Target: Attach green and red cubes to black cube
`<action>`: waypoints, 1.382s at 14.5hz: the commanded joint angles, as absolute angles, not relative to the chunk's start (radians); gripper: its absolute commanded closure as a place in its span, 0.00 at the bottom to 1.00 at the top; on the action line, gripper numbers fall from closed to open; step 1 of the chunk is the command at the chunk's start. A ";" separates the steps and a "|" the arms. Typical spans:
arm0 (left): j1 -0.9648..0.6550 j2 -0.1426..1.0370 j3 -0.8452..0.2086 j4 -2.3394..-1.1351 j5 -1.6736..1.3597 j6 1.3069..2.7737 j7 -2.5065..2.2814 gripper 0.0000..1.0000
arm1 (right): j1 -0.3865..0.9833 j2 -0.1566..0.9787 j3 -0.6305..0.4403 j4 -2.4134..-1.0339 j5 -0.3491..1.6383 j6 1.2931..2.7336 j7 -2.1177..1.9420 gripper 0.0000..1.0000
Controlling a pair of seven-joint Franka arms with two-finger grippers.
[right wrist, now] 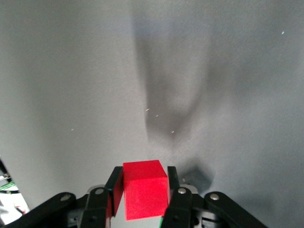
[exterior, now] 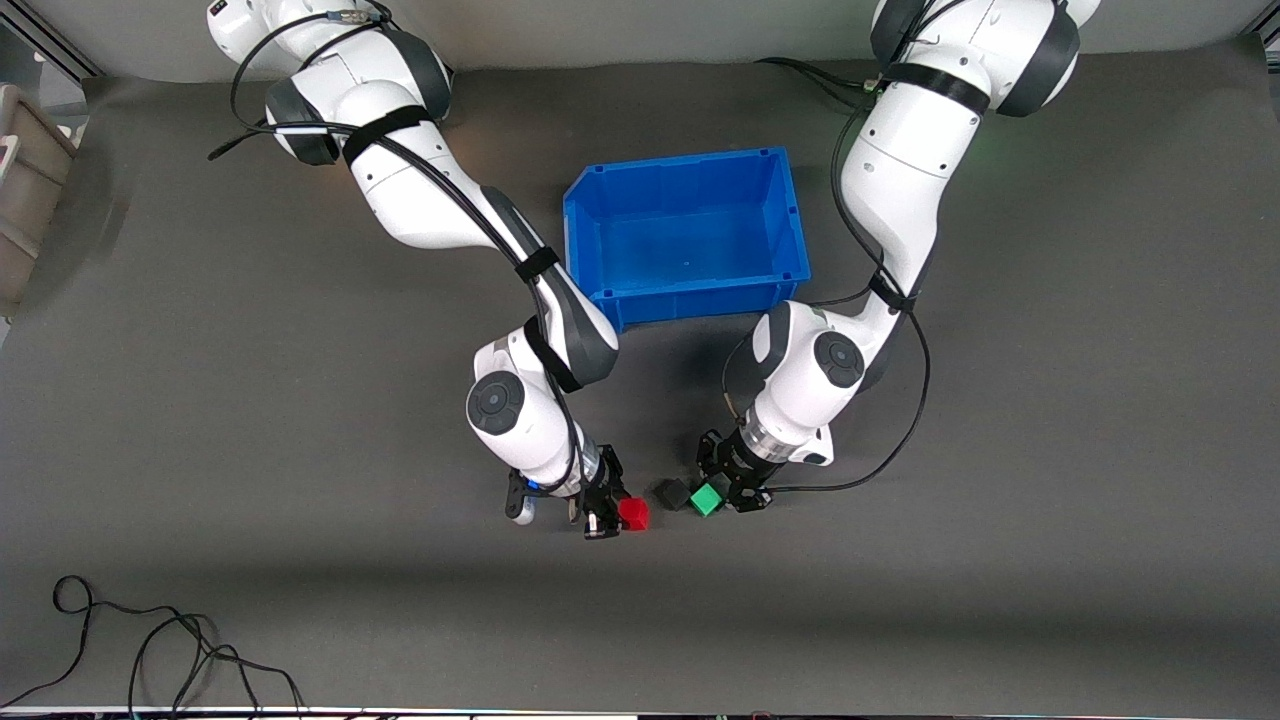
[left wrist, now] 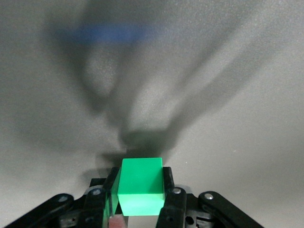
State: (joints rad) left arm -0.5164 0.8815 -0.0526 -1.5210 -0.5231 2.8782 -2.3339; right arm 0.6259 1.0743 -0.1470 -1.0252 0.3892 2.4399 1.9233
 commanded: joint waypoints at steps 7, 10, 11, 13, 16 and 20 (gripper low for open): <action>-0.523 0.885 -0.034 -1.522 -0.515 2.892 -2.490 0.72 | 0.632 1.083 -0.137 -1.012 0.405 2.444 1.962 0.77; -0.523 0.885 -0.022 -1.522 -0.515 2.890 -2.497 0.72 | 0.669 1.110 -0.135 -1.012 0.391 2.445 1.956 0.77; -0.523 0.885 -0.021 -1.522 -0.515 2.890 -2.497 0.72 | 0.670 1.114 -0.133 -1.009 0.393 2.462 1.957 0.77; -0.522 0.885 -0.021 -1.522 -0.517 2.888 -2.505 0.71 | 0.676 1.124 -0.133 -1.008 0.394 2.532 1.962 0.77; -0.522 0.885 -0.012 -1.522 -0.515 2.888 -2.503 0.71 | 0.667 1.147 -0.133 -1.000 0.393 2.551 1.954 0.77; -0.522 0.885 -0.012 -1.522 -0.514 2.888 -2.503 0.69 | 0.663 1.161 -0.133 -0.996 0.397 2.592 1.960 0.68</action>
